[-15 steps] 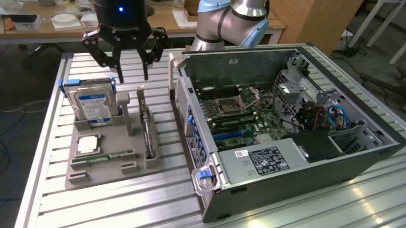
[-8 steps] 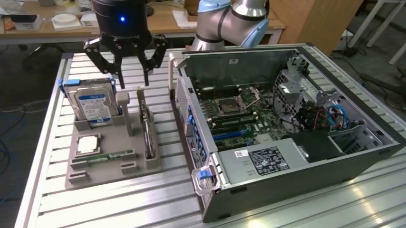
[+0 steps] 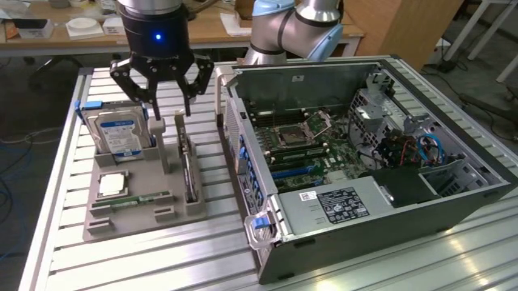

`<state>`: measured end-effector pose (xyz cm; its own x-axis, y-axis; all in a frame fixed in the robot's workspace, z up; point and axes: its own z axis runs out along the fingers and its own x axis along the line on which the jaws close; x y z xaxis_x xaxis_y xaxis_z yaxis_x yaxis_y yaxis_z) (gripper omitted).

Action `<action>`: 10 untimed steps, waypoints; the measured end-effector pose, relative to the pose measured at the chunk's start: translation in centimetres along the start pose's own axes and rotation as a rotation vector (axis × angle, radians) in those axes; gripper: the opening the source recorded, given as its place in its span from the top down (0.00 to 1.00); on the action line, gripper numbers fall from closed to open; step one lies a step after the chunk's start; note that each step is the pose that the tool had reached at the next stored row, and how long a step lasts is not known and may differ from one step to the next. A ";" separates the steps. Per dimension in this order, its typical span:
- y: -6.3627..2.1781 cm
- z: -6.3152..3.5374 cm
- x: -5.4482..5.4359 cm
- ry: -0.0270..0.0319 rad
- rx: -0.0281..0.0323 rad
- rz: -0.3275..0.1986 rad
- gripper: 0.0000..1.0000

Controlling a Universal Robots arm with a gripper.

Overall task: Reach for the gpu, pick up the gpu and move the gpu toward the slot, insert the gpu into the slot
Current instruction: 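Pick up the gpu and move the gpu toward the slot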

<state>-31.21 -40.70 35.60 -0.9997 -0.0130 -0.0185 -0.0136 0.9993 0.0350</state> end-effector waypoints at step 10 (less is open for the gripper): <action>-0.07 1.82 0.0 -0.0004 0.0000 0.000 0.47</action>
<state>-31.21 -40.71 33.78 -0.9997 -0.0129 -0.0188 -0.0136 0.9993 0.0350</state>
